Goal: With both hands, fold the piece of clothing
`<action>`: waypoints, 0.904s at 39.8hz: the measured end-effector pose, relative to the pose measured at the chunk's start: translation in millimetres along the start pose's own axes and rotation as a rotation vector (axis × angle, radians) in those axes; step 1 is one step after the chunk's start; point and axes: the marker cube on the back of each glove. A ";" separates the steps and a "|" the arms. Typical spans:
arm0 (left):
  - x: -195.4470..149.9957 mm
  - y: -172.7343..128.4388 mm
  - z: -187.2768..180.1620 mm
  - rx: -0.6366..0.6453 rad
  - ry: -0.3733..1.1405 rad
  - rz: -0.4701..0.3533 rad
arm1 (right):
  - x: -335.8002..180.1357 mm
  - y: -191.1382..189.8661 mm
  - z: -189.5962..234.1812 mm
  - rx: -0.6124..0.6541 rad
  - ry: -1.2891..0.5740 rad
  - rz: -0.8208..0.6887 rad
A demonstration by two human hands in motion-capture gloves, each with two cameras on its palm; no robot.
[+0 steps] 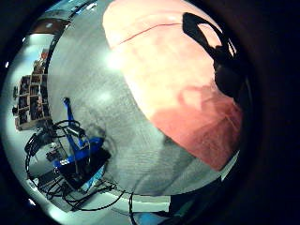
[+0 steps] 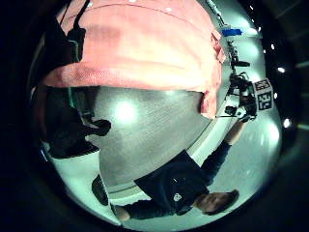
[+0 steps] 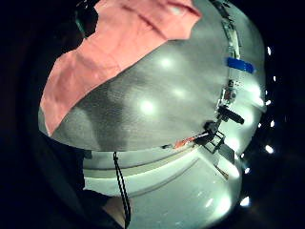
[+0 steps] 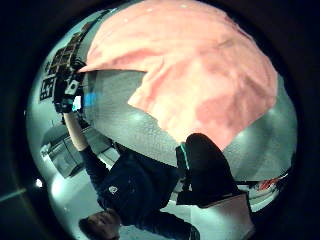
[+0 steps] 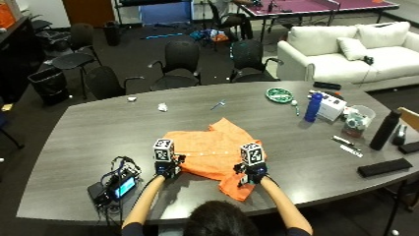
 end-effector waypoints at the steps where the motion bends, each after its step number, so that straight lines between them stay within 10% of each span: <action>1: 0.5 1.1 -0.8 -0.010 0.006 0.002 | 0.9 -2.5 6.5 -0.049 -0.003 0.039; 36: -4.3 17.3 3.1 -0.035 -0.031 -0.004 | 32.9 -70.3 -7.9 0.299 0.143 0.211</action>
